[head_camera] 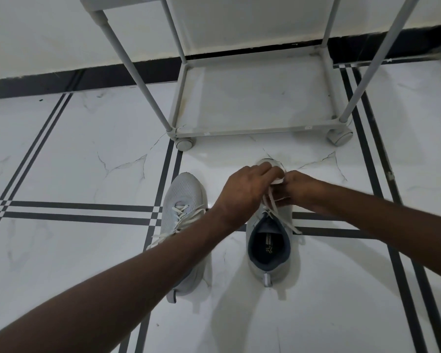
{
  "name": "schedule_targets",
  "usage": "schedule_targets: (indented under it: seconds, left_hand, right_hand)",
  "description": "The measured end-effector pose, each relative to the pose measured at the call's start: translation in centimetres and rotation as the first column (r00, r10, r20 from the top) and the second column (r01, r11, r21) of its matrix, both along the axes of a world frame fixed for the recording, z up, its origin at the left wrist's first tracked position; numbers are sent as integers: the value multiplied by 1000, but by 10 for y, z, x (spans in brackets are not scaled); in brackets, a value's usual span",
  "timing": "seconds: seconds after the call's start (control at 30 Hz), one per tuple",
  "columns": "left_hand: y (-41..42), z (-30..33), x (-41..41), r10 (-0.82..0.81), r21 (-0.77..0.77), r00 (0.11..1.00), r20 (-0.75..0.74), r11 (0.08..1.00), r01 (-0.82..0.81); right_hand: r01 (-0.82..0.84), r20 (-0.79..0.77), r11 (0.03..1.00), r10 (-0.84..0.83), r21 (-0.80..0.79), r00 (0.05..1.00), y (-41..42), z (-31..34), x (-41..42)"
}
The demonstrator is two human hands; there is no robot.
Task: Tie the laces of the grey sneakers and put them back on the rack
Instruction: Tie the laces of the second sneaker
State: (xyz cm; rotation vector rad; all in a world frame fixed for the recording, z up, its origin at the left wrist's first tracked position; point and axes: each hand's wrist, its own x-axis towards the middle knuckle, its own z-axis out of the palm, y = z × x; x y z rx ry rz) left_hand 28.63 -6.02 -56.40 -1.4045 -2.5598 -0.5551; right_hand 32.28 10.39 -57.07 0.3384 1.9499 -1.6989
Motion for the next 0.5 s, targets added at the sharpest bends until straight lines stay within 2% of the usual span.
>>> schedule_targets:
  seconds: [0.07,0.1,0.17,0.23,0.3,0.33,0.43,0.5]
  left_hand:
    - [1,-1,1,34,25,999,8,999,-35]
    - [1,-2,2,75,49,995,66,996,-78]
    - [-1,3,2,200,123,919,340,959,-255]
    - [-8,5,-2,278,127,728,627,885,-448]
    - [-21,6,-6,298,72,575,762,844,-532]
    - [-30,3,-7,295,45,488,822,820,-571]
    - [-56,-8,-14,317,-97,196,928,714,-694]
    - [-68,-19,-19,370,-204,95,924,688,-697]
  right_hand:
    - [90,-1,996,-90,-28,996,1,-3,-1]
    - [138,-19,990,-138,0,990,1,-4,0]
    - [244,-114,965,-233,94,966,5,-5,1]
    - [319,-243,921,-265,223,933,16,-8,4]
    - [332,-365,872,-196,359,910,34,-10,7]
    - [299,-409,829,-94,473,908,45,-11,9]
    - [158,-345,615,197,772,918,73,-12,13]
    - [38,-213,509,291,860,933,77,-15,16]
